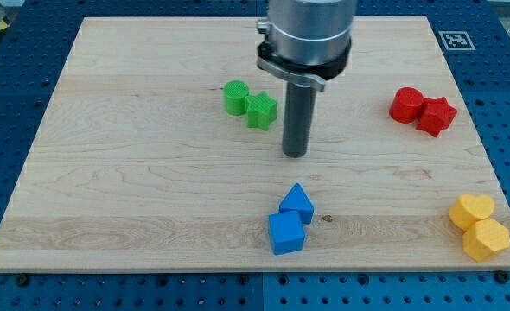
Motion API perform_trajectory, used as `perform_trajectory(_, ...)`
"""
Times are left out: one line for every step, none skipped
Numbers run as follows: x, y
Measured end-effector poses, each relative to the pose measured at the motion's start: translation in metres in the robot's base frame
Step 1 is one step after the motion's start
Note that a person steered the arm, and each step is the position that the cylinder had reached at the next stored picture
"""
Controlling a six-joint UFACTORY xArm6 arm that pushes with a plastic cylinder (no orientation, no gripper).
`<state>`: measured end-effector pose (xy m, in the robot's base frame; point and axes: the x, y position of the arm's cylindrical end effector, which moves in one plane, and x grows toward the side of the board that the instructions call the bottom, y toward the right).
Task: Move green star along with green circle towards top left
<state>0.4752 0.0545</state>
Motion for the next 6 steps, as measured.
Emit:
perform_trajectory(-0.007, 0.002)
perform_trajectory(-0.017, -0.010)
perform_trajectory(-0.026, -0.026)
perform_trajectory(-0.038, -0.043)
perform_trajectory(-0.053, -0.057)
perform_trajectory(-0.067, -0.072)
